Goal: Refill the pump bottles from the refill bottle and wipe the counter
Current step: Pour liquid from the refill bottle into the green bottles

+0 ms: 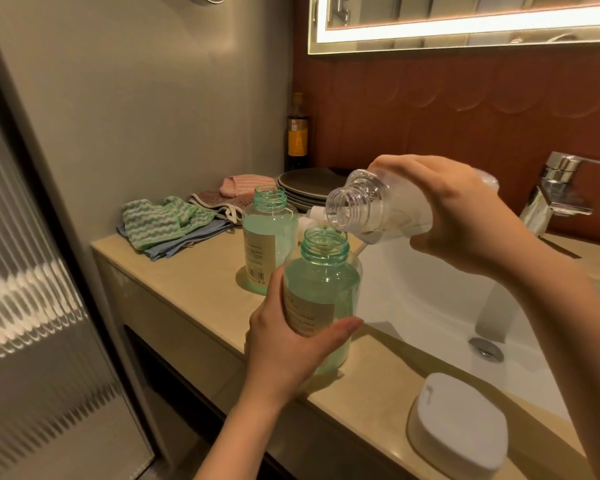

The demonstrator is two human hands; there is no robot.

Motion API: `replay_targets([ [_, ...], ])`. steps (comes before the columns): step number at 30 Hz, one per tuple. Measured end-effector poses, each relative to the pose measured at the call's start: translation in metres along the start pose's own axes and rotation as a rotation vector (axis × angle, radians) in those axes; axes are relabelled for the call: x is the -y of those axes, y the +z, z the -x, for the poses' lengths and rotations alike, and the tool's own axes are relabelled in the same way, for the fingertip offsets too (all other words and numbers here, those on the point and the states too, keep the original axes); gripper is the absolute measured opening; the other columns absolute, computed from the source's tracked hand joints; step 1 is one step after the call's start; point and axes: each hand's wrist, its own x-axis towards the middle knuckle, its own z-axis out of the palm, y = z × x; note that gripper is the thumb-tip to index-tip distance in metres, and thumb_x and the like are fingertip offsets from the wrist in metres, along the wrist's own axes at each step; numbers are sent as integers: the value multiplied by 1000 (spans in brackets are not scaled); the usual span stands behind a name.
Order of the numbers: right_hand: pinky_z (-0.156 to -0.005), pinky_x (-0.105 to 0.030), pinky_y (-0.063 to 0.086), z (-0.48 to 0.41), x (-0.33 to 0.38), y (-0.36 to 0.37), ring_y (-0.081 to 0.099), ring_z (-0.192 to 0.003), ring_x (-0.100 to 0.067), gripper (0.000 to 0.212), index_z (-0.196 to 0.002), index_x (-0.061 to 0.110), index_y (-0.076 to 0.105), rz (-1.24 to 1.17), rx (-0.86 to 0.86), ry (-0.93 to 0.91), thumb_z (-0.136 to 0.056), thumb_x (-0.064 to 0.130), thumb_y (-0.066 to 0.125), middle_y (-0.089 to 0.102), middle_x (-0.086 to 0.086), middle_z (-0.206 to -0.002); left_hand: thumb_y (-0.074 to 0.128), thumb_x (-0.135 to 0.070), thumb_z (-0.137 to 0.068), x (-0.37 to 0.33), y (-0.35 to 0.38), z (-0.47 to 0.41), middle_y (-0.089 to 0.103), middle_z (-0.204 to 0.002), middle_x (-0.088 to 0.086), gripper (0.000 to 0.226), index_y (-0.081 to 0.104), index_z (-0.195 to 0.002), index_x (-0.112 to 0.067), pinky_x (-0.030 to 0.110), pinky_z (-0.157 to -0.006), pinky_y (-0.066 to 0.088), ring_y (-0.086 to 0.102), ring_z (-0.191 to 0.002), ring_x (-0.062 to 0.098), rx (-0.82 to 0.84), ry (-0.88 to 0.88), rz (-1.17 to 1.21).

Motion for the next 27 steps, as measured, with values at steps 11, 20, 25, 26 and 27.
replay_targets([
  [11,-98,-48,42,-1,-3,0,52,-117,-31,86,-135,19,44,36,-7,-9,-60,-6,78,56,-7,-128,59,-89,-45,3,-3,0,62,-112,-22,84,41,-118,-52,35,-93,49,57,-109,2,53,21,27],
  [20,-100,-45,38,0,-1,-1,50,-119,-29,86,-135,21,44,31,-2,4,-60,-5,78,56,-5,-128,41,-96,-49,8,-3,-2,63,-106,-27,85,41,-118,-47,26,-85,50,60,-101,-1,58,34,50],
  [25,-100,-47,38,0,-1,-1,50,-120,-30,86,-136,20,44,46,-7,-3,-61,-4,79,56,-7,-129,42,-95,-51,8,-3,-2,63,-106,-26,84,43,-118,-44,28,-82,52,62,-98,-1,59,41,45],
  [26,-101,-47,37,-1,-1,-2,49,-120,-30,86,-136,20,44,49,-8,-4,-62,-4,79,55,-7,-130,42,-95,-51,8,-3,-2,63,-106,-26,84,43,-118,-43,28,-82,52,62,-98,-1,58,41,45],
  [27,-101,-46,37,0,-1,-2,49,-120,-30,86,-136,20,44,52,-11,-4,-62,-4,79,55,-7,-130,42,-95,-51,8,-3,-2,63,-106,-26,83,43,-117,-44,27,-83,52,62,-98,-1,57,42,47],
])
